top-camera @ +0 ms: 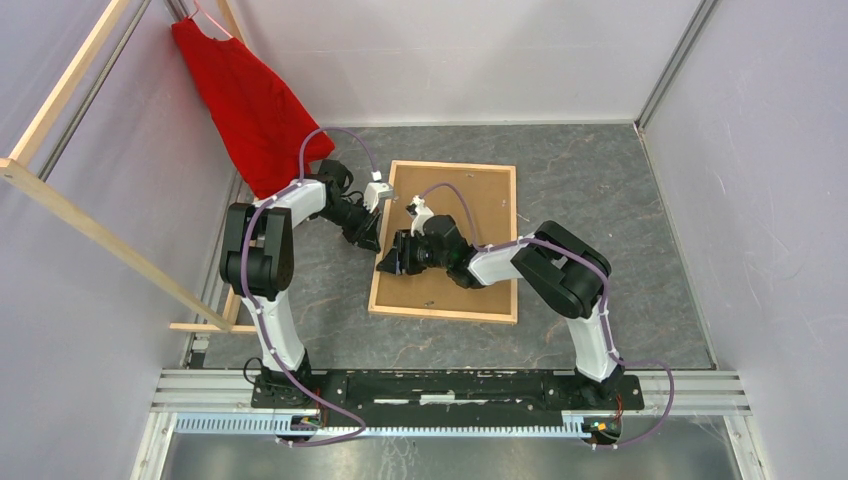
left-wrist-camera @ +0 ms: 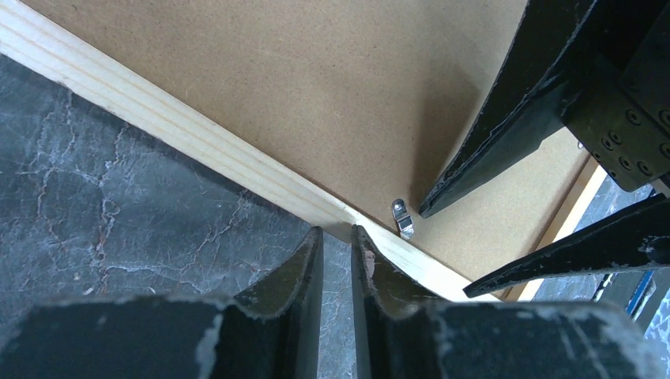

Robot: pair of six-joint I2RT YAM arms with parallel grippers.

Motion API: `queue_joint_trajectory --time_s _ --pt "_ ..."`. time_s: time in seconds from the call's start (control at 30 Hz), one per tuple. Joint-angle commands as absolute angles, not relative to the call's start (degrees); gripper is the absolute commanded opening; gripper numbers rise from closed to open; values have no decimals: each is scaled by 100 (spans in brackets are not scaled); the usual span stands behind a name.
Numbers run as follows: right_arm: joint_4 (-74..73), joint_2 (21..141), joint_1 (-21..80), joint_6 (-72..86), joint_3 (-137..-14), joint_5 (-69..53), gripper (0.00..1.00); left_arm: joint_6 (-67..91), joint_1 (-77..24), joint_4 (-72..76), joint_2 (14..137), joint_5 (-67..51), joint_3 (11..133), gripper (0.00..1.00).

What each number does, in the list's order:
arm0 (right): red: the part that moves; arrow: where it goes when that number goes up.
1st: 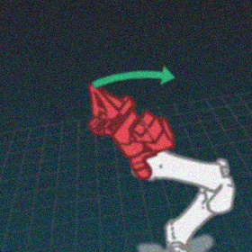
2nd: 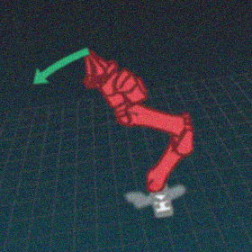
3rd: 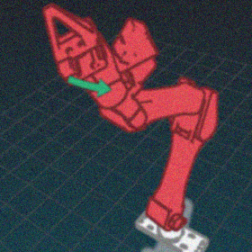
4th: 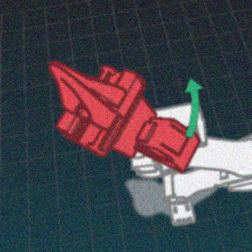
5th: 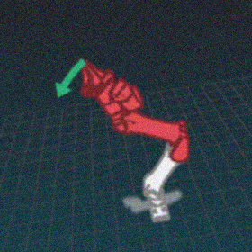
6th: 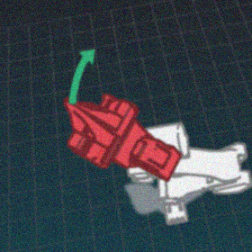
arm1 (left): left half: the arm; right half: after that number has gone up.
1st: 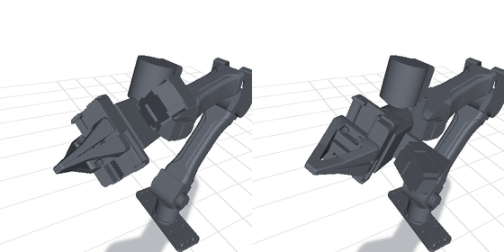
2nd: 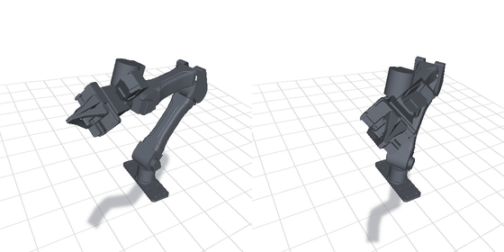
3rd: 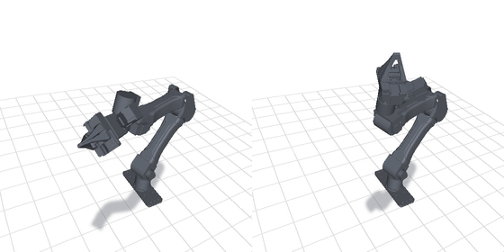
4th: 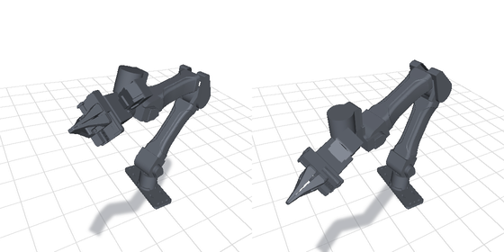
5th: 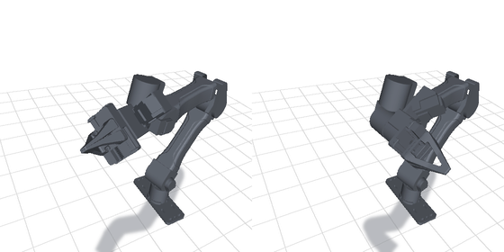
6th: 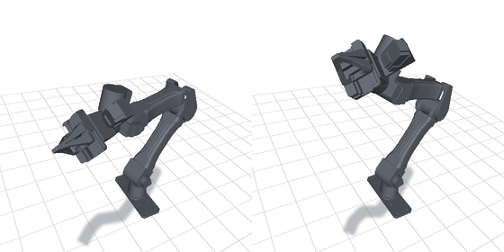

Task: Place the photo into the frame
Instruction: Install the photo frame at the center of the board.

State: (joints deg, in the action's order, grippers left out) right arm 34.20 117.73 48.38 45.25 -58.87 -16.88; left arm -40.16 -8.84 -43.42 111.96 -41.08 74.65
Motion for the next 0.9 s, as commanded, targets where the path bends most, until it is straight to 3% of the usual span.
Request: queue_joint_trajectory --time_s 0.0,0.87 --pt "3256 11962 4877 4544 -6122 -1578 51 -4201 -958 -4228 11365 -4087 7496 24" --pt "2934 12114 5007 4715 -6278 -1000 46 -4223 -1063 -4098 11325 -4009 7370 21"
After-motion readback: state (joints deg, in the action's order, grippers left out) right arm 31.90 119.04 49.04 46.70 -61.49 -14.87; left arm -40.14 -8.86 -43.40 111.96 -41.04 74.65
